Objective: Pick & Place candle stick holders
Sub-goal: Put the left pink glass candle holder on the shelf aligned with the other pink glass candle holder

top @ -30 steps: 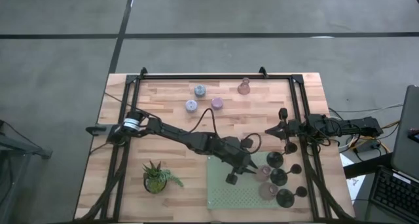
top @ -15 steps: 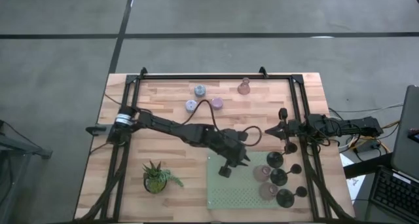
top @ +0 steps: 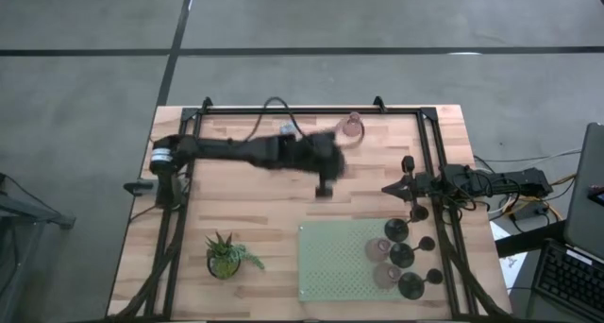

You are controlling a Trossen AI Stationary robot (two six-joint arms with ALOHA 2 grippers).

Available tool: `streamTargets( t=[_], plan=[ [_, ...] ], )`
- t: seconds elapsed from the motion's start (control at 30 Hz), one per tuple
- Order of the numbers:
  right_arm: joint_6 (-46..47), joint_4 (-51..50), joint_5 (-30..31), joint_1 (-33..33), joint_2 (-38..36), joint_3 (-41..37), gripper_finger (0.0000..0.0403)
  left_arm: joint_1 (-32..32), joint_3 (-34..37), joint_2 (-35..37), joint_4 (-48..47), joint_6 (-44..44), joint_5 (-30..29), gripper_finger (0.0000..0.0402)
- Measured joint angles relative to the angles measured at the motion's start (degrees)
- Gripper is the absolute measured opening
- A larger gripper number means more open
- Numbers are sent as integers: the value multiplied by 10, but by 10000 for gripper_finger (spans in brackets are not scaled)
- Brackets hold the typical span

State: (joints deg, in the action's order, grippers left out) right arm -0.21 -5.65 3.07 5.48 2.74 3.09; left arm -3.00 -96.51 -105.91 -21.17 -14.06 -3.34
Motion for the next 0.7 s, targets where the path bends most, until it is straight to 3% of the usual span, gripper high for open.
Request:
streamTargets(
  t=[0.03, 0.1, 0.3, 0.53, 0.7],
  plan=[
    [0, 0, 0, 0, 0, 0, 8, -13, 0, 2, -7, 3, -38, 94],
    [0, 0, 0, 0, 0, 0, 8, -41, 0, 3, -9, -6, -56, 94],
    [0, 0, 0, 0, 0, 0, 8, -117, -2, -7, 13, 1, 68, 94],
    [0, 0, 0, 0, 0, 0, 8, -181, -30, -12, -8, -4, 95, 94],
    [0, 0, 0, 0, 0, 0, 8, -208, -64, -22, 21, 43, 116, 94]
  ],
)
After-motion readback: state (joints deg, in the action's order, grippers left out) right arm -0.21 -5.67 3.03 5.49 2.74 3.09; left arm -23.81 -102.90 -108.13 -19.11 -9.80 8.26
